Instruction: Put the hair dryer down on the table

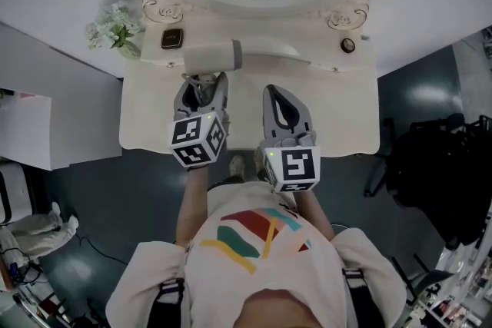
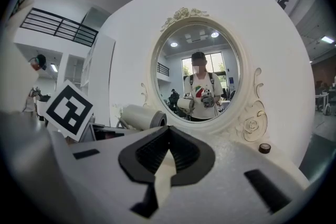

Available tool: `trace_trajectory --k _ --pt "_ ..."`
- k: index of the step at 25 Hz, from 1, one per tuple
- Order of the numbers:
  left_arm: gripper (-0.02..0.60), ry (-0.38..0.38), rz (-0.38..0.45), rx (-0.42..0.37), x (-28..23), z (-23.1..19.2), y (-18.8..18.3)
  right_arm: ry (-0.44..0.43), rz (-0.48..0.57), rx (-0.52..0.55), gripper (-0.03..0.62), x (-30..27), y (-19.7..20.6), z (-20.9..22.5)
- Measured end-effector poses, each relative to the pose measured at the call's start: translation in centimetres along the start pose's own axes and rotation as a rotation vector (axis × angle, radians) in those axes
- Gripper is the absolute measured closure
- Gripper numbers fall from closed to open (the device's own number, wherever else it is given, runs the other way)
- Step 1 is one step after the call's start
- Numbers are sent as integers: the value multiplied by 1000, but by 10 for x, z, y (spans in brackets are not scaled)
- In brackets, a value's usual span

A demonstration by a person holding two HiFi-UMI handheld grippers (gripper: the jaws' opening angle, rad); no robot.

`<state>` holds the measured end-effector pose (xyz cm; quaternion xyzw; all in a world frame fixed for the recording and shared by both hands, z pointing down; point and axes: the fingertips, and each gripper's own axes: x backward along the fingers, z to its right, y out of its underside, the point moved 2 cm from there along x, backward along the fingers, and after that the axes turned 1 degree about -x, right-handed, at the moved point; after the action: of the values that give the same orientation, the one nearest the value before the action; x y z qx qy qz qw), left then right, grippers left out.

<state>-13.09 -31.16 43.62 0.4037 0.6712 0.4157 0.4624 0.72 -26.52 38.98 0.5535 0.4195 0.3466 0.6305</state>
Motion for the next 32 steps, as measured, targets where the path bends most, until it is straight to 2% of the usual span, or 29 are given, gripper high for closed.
trace_trajectory --k 32 --pt "337 -70 -303 42 -50 -22 99 -8 -34 11 594 -21 9 17"
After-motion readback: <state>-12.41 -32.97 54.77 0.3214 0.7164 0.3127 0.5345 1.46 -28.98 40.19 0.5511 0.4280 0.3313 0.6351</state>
